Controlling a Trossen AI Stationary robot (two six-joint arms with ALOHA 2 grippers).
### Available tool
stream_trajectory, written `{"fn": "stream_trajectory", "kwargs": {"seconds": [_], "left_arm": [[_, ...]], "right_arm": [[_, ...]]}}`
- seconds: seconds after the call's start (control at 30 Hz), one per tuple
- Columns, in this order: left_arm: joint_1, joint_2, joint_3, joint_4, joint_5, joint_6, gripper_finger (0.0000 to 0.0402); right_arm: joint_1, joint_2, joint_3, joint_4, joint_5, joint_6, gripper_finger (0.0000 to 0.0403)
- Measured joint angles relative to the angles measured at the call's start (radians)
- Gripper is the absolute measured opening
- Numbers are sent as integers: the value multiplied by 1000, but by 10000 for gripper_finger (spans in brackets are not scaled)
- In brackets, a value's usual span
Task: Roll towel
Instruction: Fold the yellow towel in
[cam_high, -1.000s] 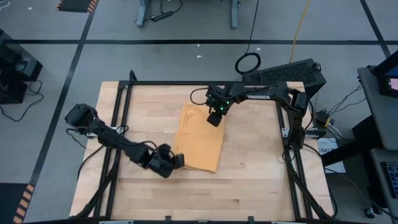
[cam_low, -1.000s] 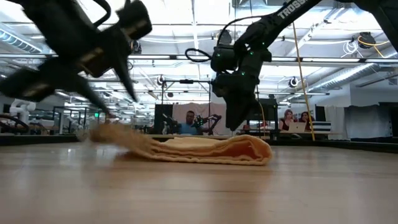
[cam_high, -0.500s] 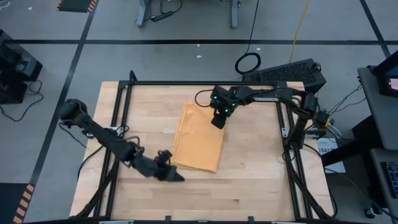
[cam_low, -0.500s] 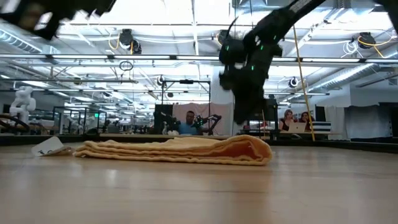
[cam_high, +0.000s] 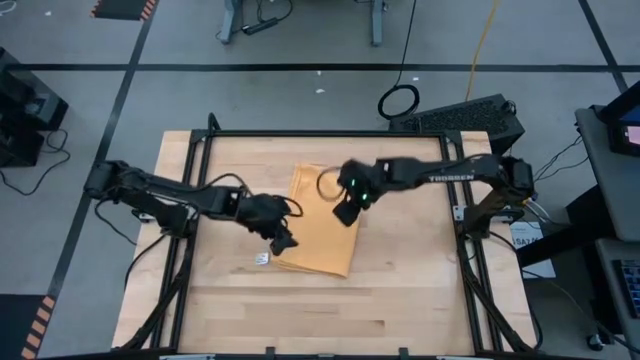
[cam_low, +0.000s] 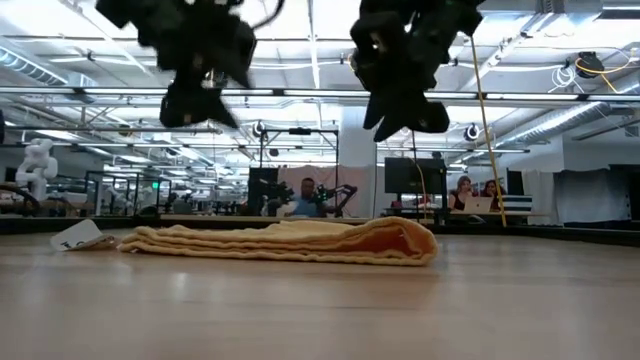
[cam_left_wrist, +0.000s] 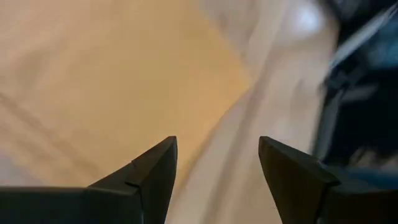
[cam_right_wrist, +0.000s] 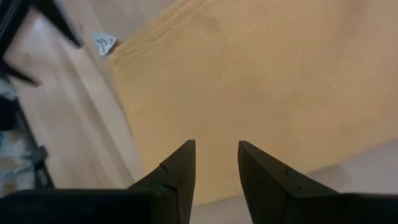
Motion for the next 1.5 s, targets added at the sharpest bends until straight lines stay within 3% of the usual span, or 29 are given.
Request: {"fn": "stream_trajectory", "kwargs": {"seconds": [0.23, 0.37, 0.53, 0.87, 1.03, 1.1, 1.33, 1.5], "left_arm": [[28, 113, -23, -161, 44, 267, 232], [4, 153, -59, -128, 46, 292, 232], [-37, 217, -64, -130, 44, 294, 232], [-107, 325, -58, -125, 42, 192, 232], [-130, 294, -66, -64, 258, 122, 232], [-138, 266, -68, -63, 301, 106, 232], [-139, 114, -65, -63, 291, 75, 232], [-97, -8, -65, -95, 175, 82, 232]], "right_arm": [[190, 57, 0, 14, 192, 220, 111], [254, 114, 1, 62, 253, 305, 111], [301, 203, 0, 110, 256, 382, 111], [325, 307, 0, 140, 253, 359, 111], [331, 318, 0, 135, 222, 267, 111], [341, 312, 0, 131, 219, 216, 111], [381, 229, 0, 116, 171, 140, 111], [390, 147, 0, 127, 178, 161, 111]]}}
